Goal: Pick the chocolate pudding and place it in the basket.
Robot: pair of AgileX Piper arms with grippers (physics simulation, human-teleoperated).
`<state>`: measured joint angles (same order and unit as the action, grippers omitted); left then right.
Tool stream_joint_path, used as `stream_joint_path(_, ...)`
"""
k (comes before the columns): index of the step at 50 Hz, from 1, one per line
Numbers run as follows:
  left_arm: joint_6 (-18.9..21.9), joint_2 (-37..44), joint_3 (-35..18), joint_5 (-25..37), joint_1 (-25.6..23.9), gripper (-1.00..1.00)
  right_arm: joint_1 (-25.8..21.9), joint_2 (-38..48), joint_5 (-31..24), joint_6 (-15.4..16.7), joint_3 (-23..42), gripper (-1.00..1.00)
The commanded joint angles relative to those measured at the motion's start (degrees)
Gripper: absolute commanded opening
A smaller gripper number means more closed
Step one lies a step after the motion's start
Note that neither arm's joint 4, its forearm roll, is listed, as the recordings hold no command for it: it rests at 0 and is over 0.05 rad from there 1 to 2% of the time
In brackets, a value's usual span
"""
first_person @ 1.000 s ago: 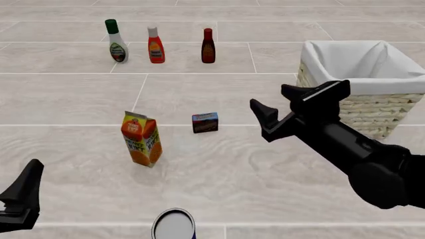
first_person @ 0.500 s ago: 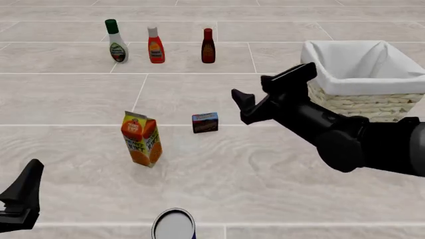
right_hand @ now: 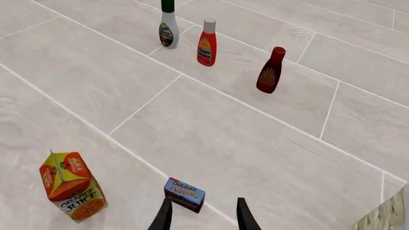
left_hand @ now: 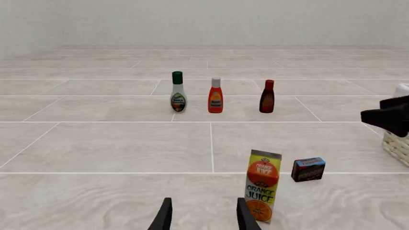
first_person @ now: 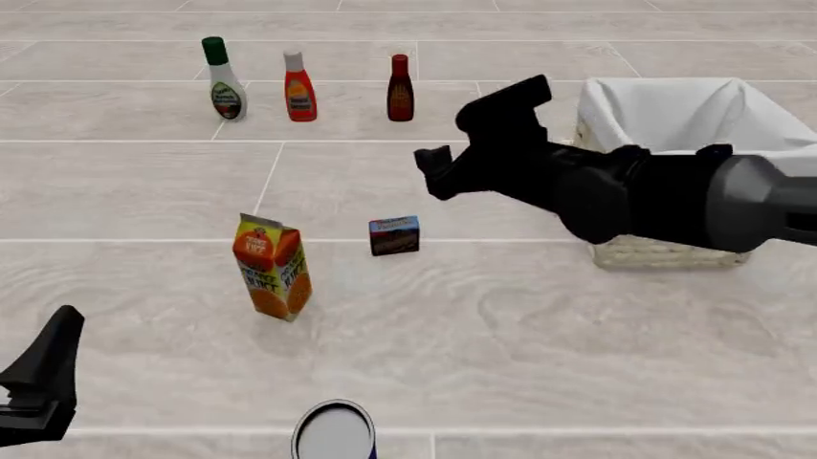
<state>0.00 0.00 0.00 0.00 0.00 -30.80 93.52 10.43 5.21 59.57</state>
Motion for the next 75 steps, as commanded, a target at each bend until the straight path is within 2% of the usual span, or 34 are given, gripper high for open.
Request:
stream_joint_path(1,0.0,0.0,0.0,0.0,0.0,1.0,0.5,3.4,-9.3,1.9,8.3,1.0)
stream_joint_path(6,0.0,0.0,0.0,0.0,0.0,1.0,0.6,5.5,-14.2,2.6,12.0,1.0)
stream_joint_path(8,0.0,0.0,0.0,0.0,0.0,1.0,0.1,6.6,-17.3,1.3,14.3,1.0)
stream_joint_path(12,0.0,0.0,0.0,0.0,0.0,1.0,-0.3,8.1,-21.4,2.7,17.8,1.0)
stream_joint_path(15,0.0,0.0,0.0,0.0,0.0,1.0,-0.7,9.5,-25.1,1.6,21.1,1.0)
stream_joint_path(22,0.0,0.0,0.0,0.0,0.0,1.0,-1.2,10.9,-29.2,2.3,25.0,1.0)
stream_joint_path(31,0.0,0.0,0.0,0.0,0.0,1.0,-2.4,14.2,-36.7,1.5,31.7,1.0)
stream_joint_path(37,0.0,0.0,0.0,0.0,0.0,1.0,-3.1,15.5,-39.7,2.0,34.7,1.0)
stream_joint_path(45,0.0,0.0,0.0,0.0,0.0,1.0,-4.2,18.2,-44.7,1.2,39.6,1.0)
stream_joint_path(52,0.0,0.0,0.0,0.0,0.0,1.0,-3.8,20.1,-47.2,2.1,42.3,1.0)
stream_joint_path(61,0.0,0.0,0.0,0.0,0.0,1.0,-2.5,22.5,-50.4,4.8,45.5,1.0)
stream_joint_path(69,0.0,0.0,0.0,0.0,0.0,1.0,-2.9,24.8,-53.6,4.4,48.5,1.0)
stream_joint_path(72,0.0,0.0,0.0,0.0,0.0,1.0,-2.5,25.9,-55.1,5.7,50.3,1.0)
stream_joint_path(75,0.0,0.0,0.0,0.0,0.0,1.0,-2.6,26.6,-56.4,5.8,51.9,1.0)
